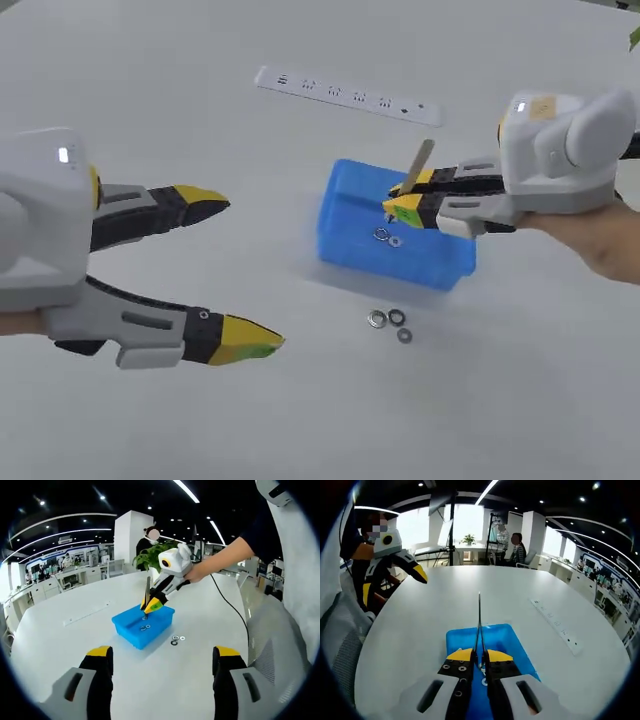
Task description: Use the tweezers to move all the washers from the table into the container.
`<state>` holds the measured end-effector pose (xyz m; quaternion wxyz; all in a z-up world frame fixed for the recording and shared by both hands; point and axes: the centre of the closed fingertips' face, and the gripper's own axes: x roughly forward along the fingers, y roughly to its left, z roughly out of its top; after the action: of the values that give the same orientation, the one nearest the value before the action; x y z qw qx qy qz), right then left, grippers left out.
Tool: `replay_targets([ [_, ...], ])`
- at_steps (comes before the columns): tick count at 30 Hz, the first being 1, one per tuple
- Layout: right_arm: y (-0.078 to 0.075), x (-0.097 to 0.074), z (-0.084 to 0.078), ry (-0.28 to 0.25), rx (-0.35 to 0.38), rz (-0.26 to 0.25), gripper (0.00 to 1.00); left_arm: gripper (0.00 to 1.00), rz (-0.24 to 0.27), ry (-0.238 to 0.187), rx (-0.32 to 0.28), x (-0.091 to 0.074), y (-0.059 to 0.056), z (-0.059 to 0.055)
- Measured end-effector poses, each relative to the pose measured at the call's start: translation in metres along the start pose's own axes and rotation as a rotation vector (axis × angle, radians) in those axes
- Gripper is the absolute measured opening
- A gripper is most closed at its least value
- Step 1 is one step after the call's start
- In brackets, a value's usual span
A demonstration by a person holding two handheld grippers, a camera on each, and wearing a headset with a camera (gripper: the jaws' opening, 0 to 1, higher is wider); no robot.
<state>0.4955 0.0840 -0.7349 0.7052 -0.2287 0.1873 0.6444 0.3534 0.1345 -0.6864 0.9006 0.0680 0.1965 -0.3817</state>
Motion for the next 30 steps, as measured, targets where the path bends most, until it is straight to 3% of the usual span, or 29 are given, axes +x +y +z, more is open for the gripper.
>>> replay_targets([
  [10,0.001,0.013,-0.023,0.049,-0.002,-0.014,0.09,0.93,0.018,0.015,-0.019,0.004,0.002,-0.004],
  [30,0.0,0.007,-0.027,0.045,0.015,-0.018,0.1,0.92,0.01,0.031,-0.021,0.007,0.002,-0.007],
])
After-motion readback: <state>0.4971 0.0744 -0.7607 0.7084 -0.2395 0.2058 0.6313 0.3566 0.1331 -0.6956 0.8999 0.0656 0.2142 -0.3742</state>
